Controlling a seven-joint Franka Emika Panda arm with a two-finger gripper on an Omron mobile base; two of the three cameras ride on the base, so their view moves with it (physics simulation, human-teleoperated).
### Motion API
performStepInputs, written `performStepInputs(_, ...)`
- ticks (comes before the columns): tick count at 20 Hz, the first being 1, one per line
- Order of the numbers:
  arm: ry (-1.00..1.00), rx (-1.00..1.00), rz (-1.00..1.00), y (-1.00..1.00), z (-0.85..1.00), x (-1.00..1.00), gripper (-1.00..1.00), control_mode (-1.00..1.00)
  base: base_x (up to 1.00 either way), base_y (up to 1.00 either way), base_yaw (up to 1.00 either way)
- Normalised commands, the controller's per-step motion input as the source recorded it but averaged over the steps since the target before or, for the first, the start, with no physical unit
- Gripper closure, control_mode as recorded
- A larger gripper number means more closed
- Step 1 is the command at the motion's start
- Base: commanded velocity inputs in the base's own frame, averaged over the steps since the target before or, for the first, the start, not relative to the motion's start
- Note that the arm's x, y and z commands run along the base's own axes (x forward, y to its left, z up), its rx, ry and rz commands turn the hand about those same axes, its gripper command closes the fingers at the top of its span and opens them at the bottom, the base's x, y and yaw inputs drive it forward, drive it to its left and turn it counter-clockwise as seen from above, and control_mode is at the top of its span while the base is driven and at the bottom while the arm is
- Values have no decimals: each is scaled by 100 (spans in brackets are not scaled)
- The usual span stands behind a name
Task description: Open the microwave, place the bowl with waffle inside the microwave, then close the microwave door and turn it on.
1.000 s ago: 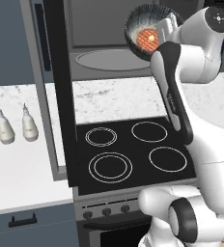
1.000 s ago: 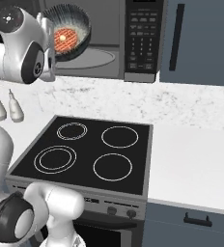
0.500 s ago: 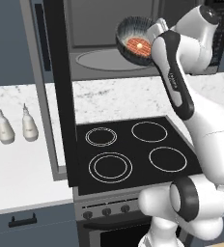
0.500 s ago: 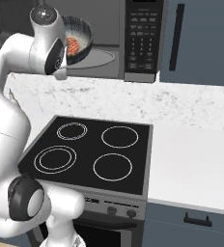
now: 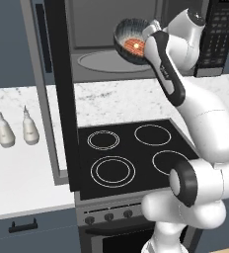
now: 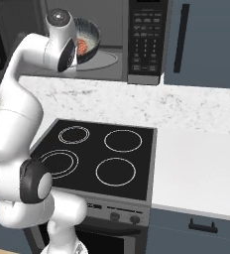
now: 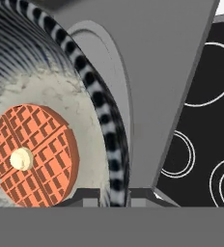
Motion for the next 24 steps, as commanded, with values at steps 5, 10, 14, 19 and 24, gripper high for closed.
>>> performStepInputs(5,0,-1,0,0,-28,60,100,-100,0,0,0)
performStepInputs(10,0,0,0,1,-12,57,100,-100,0,0,0)
performStepInputs(14,0,0,0,0,-2,41,100,-100,0,0,0)
performStepInputs(19,0,0,0,0,0,0,100,-100,0,0,0)
performStepInputs(24,0,0,0,0,0,0,-100,-100,0,0,0)
